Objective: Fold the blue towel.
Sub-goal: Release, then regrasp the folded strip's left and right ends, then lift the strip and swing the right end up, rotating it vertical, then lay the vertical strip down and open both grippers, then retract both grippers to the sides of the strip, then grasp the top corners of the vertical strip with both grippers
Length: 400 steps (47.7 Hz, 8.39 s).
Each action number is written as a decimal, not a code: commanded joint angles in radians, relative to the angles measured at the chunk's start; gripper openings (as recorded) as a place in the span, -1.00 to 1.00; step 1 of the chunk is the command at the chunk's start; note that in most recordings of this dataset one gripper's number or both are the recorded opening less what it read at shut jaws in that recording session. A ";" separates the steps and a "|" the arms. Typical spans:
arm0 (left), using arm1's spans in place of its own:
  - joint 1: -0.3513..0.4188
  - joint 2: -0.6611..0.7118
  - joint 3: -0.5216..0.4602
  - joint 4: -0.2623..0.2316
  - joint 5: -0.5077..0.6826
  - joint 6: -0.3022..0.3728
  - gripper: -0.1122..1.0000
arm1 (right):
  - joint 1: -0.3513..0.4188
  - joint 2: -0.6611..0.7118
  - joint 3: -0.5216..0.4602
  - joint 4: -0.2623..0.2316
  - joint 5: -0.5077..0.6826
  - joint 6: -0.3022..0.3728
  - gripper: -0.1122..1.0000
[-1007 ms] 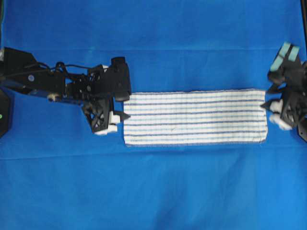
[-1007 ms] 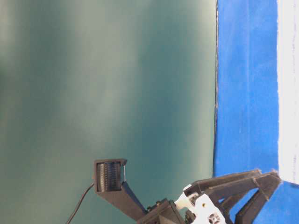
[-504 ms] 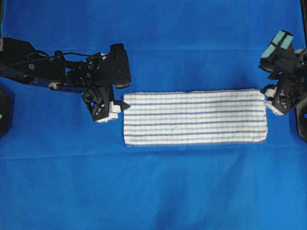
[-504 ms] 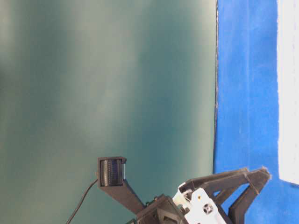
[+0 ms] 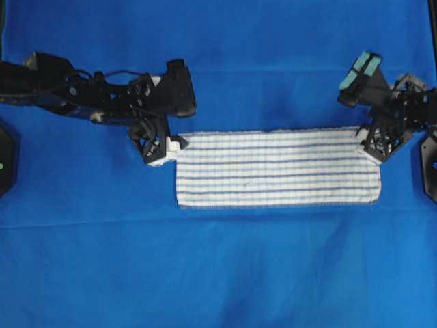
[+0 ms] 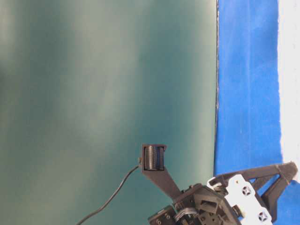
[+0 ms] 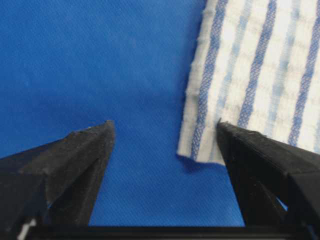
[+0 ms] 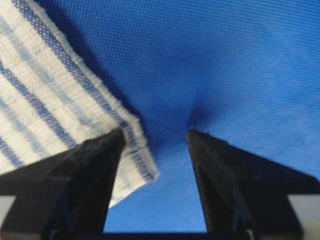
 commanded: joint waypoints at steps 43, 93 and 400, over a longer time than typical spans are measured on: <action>-0.002 -0.091 -0.074 0.003 0.215 -0.018 -0.73 | -0.008 -0.164 -0.032 0.028 0.051 0.005 -0.77; -0.166 -0.276 -0.210 -0.003 0.304 -0.084 -0.73 | -0.020 -0.477 -0.178 -0.043 0.206 0.008 -0.77; 0.308 0.325 -0.413 0.000 -0.279 -0.008 -0.74 | -0.416 0.434 -0.330 -0.170 -0.618 -0.044 -0.64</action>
